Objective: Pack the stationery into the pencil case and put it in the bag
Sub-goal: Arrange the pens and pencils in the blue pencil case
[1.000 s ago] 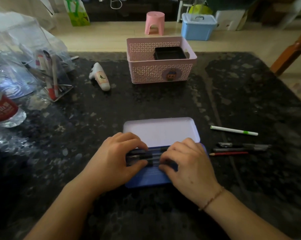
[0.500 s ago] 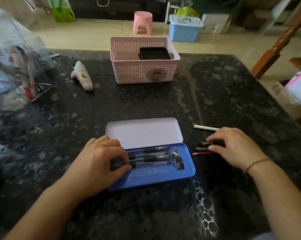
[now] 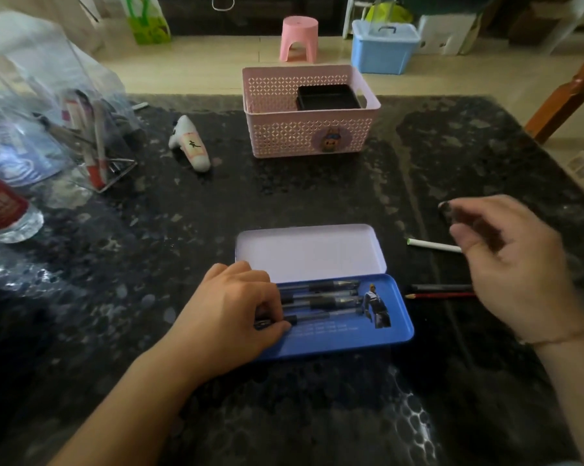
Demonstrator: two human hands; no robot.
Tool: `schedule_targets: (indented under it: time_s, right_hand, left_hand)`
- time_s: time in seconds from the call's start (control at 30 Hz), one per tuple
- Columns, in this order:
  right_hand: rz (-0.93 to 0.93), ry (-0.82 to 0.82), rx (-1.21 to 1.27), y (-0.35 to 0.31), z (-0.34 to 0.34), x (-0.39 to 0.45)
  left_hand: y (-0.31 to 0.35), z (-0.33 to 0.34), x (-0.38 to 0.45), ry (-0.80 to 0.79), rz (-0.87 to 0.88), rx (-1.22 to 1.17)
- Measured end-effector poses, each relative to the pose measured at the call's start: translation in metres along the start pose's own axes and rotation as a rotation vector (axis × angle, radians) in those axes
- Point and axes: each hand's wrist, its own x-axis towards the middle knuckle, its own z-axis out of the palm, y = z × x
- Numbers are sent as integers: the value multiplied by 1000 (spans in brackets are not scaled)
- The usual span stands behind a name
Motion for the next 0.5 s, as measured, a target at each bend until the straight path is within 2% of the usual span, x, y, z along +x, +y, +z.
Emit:
schedule_targets:
  time_s: [0.1, 0.17, 0.2, 0.33, 0.4, 0.5]
  right_hand:
    - [94, 108, 518, -34, -1, -12]
    - [184, 68, 782, -49, 4, -18]
    - [236, 14, 829, -53, 8, -21]
    - [422, -322, 709, -55, 23, -29]
    - [413, -460, 628, -51, 23, -30]
    - [331, -546, 466, -46, 21, -30]
  left_hand:
    - [-1, 0, 0, 9, -13, 22]
    - [-1, 0, 0, 11, -27, 30]
    - [-2, -1, 0, 6, -34, 32]
    - [-4, -3, 0, -12, -44, 41]
    - [-5, -5, 0, -19, -52, 31]
    - [-5, -7, -2, -32, -60, -4]
